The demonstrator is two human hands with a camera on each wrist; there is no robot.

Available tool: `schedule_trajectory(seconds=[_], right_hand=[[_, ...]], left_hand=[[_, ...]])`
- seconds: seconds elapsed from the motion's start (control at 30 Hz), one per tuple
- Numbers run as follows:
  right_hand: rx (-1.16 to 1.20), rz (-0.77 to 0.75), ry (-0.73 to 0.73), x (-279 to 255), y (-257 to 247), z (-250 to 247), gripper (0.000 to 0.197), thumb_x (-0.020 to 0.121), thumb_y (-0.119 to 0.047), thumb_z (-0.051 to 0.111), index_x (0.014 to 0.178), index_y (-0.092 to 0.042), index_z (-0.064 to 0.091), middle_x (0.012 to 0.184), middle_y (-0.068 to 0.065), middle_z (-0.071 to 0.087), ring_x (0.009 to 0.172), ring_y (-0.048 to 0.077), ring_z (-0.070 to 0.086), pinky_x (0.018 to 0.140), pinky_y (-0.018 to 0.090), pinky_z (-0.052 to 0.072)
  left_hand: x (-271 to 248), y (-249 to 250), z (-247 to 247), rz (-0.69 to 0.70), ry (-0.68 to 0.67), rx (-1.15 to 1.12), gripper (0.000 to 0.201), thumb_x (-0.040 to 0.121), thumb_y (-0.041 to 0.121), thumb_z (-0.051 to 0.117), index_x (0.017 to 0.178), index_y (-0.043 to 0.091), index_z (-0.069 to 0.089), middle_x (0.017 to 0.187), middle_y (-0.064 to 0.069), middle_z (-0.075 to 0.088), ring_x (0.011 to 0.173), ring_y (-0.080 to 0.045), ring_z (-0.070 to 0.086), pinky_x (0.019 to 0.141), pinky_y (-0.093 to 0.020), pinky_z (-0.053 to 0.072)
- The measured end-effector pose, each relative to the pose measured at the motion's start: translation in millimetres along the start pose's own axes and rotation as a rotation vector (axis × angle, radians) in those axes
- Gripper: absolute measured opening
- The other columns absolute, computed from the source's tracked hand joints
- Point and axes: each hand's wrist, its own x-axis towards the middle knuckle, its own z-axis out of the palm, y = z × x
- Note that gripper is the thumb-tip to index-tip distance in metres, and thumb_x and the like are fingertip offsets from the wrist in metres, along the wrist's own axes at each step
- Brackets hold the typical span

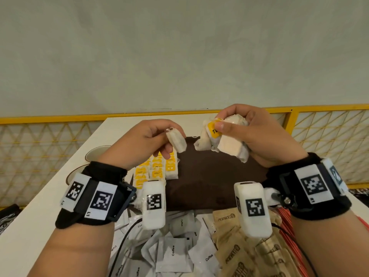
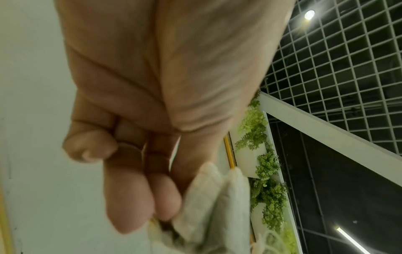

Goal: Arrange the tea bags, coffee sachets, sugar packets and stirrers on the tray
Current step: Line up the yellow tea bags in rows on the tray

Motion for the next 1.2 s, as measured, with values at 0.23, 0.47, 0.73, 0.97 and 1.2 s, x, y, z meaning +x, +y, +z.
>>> schedule_trajectory(seconds=[0.23, 0.47, 0.73, 0.97, 1.2], right_hand=[[0.006, 0.008, -0.025, 1.4, 2.5, 2.2, 0.008, 0.080, -0.007, 0.069, 0.080, -0.010, 0.063, 0.069, -0.002, 0.065, 0.061, 0.008, 0.061, 0.054, 0.020, 0.052], [-0.014, 0.031, -0.017, 4.2, 11.3, 14.2, 0.009, 0.082, -0.006, 0.070, 0.080, -0.010, 0.062, 0.068, 0.003, 0.063, 0.059, 0.012, 0.060, 0.054, 0.026, 0.051], [-0.061, 0.033, -0.132, 2.6, 7.9, -1.4, 0.005, 0.083, -0.007, 0.067, 0.083, -0.006, 0.062, 0.070, 0.001, 0.064, 0.058, 0.011, 0.058, 0.052, 0.020, 0.048], [0.080, 0.106, -0.298, 1.8, 13.6, -2.3, 0.023, 0.073, -0.011, 0.067, 0.095, -0.006, 0.063, 0.061, -0.001, 0.060, 0.047, 0.008, 0.050, 0.046, 0.022, 0.039], [0.186, 0.032, -0.399, -1.9, 14.0, 5.7, 0.038, 0.072, 0.000, 0.066, 0.108, -0.013, 0.068, 0.078, 0.001, 0.066, 0.050, 0.007, 0.052, 0.054, 0.016, 0.049]], left_hand=[[2.1, 2.0, 5.0, -0.023, 0.086, -0.168, 0.039, 0.092, 0.012, 0.040, 0.072, 0.017, 0.073, 0.080, -0.006, 0.069, 0.065, -0.013, 0.060, 0.057, -0.023, 0.045], [6.8, 0.8, 26.3, 0.132, 0.084, -0.065, 0.025, 0.075, 0.045, 0.068, 0.079, 0.020, 0.072, 0.079, -0.005, 0.065, 0.075, -0.035, 0.056, 0.069, -0.041, 0.046], [7.8, -15.1, 15.1, 0.107, -0.002, -0.040, 0.010, 0.080, 0.038, 0.064, 0.076, 0.029, 0.066, 0.076, -0.006, 0.055, 0.072, -0.015, 0.050, 0.069, -0.026, 0.042], [5.0, -14.2, 14.6, 0.111, -0.099, -0.172, 0.009, 0.077, 0.040, 0.061, 0.075, 0.033, 0.066, 0.075, 0.004, 0.056, 0.072, -0.008, 0.052, 0.066, -0.018, 0.043], [5.1, -19.4, 19.7, 0.068, -0.133, -0.329, 0.012, 0.074, 0.032, 0.067, 0.075, 0.020, 0.070, 0.078, -0.002, 0.061, 0.077, -0.013, 0.055, 0.073, -0.025, 0.045]])
